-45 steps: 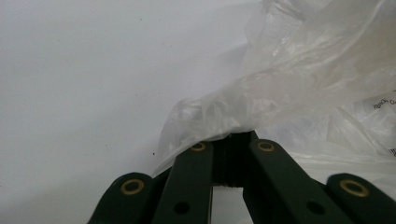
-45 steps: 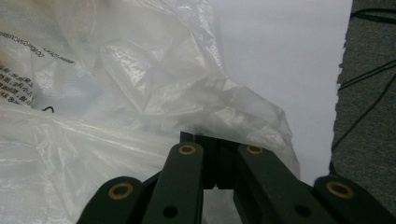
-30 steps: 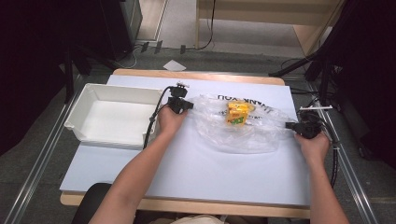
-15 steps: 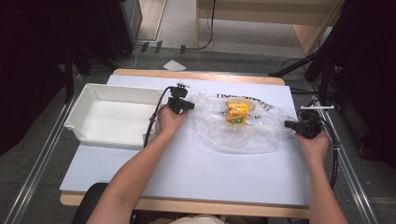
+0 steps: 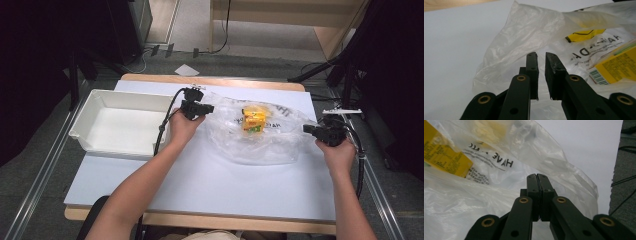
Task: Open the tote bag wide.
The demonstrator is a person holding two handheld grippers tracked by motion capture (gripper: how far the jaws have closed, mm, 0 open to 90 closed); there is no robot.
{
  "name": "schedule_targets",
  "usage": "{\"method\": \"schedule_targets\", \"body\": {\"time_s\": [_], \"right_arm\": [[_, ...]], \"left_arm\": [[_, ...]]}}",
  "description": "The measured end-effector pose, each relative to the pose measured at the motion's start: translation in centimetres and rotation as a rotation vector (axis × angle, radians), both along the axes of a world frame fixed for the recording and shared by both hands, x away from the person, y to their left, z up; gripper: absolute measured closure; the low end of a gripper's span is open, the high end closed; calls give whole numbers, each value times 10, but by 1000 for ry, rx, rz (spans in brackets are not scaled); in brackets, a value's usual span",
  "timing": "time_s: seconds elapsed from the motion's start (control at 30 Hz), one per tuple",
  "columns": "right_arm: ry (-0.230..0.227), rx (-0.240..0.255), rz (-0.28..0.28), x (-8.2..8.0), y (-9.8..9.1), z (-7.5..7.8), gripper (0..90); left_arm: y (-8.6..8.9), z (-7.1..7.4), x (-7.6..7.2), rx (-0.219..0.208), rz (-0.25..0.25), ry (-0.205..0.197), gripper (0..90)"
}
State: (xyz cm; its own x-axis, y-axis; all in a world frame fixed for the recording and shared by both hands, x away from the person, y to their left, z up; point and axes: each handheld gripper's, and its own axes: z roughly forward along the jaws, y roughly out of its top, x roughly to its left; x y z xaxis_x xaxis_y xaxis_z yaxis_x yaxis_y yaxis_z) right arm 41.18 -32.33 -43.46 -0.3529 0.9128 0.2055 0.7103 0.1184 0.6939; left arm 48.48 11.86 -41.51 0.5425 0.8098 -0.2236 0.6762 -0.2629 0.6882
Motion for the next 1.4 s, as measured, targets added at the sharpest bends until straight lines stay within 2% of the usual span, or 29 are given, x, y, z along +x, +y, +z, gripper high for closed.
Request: {"method": "schedule_targets", "body": {"time_s": [0.3,0.53,0.73,0.87,0.93,1.0,1.1,1.4], "right_arm": [[-25,5,31,-2,11,18,900],[-60,4,64,-4,26,36,900],[-100,-4,102,2,44,52,900],[-99,-3,104,11,55,56,900],[-104,0,112,16,60,57,900],[-107,13,117,20,65,57,897],[-87,11,134,26,72,55,895],[-44,5,160,46,92,39,900]], "left_arm": [[1,19,-7,-26,-29,-26,827],[-9,33,-12,-54,-72,-56,833],[-20,40,-12,-52,-107,-71,845],[-28,44,-10,-58,-115,-77,847],[-33,45,-8,-48,-127,-71,847],[-37,46,-7,-49,-137,-71,848],[-45,42,-9,-59,-148,-59,851],[-67,19,-17,-76,-165,-15,855]]}}
